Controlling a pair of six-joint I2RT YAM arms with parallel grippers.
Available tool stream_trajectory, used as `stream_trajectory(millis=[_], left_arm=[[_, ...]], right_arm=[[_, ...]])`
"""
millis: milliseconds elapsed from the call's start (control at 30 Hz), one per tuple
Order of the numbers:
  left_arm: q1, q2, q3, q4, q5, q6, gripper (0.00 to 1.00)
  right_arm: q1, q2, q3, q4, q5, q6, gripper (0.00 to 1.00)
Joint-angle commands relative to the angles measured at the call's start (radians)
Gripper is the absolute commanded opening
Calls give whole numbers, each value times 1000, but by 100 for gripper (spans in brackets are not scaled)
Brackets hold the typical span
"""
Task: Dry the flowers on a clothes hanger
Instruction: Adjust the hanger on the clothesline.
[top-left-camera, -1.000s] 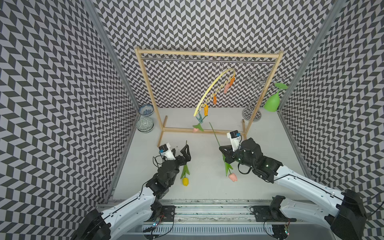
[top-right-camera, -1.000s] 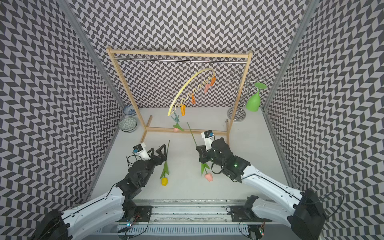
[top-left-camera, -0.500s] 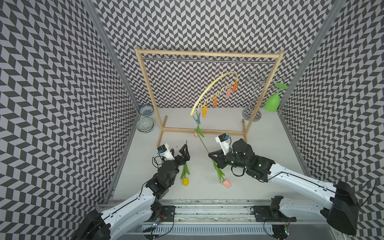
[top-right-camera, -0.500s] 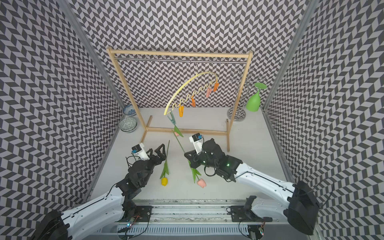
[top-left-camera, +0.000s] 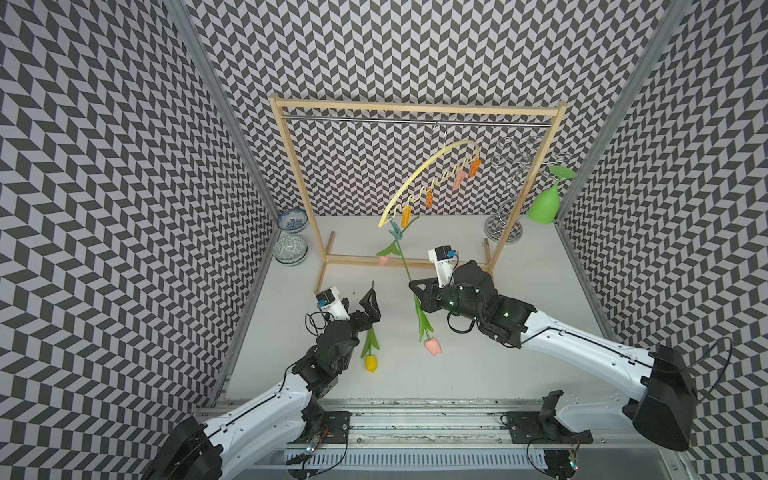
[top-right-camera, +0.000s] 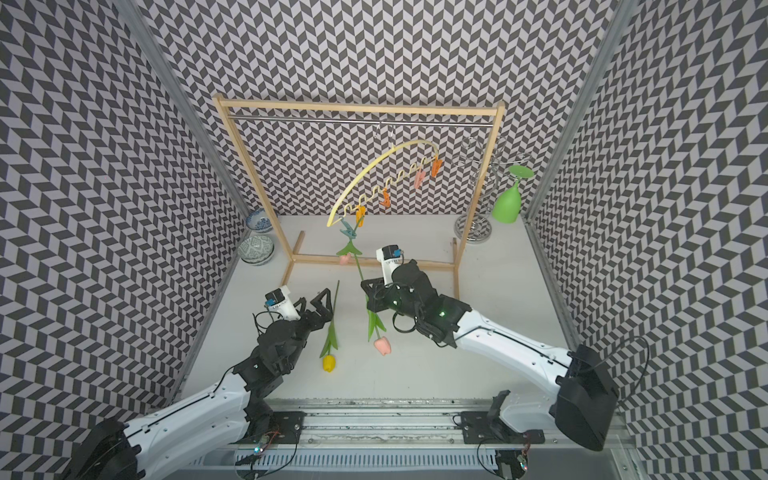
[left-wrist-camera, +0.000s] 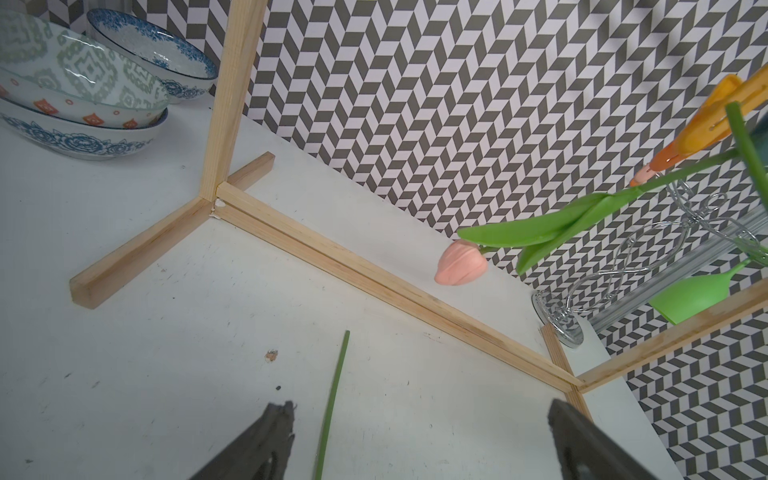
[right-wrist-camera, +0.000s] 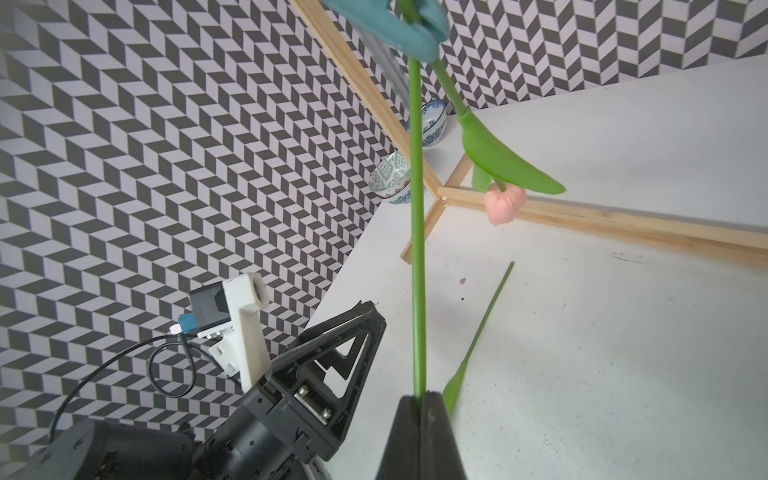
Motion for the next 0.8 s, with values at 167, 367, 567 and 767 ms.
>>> stream_trajectory(millis=[167,367,567,767], left_arm=[[-2,-10,-15,73,49,53,100],[-2,5,-10,128,25,76,100],[16,38,106,113,221,104,100],[83,195,384,-11,460,52,100]], right_arm=[[-9,-135,-70,9,145,22,0],[-19,-190,-109,-2,176,18,0],[-31,-224,-136,3,204,20,0],[-50,-240,-158,13,252,43,0]])
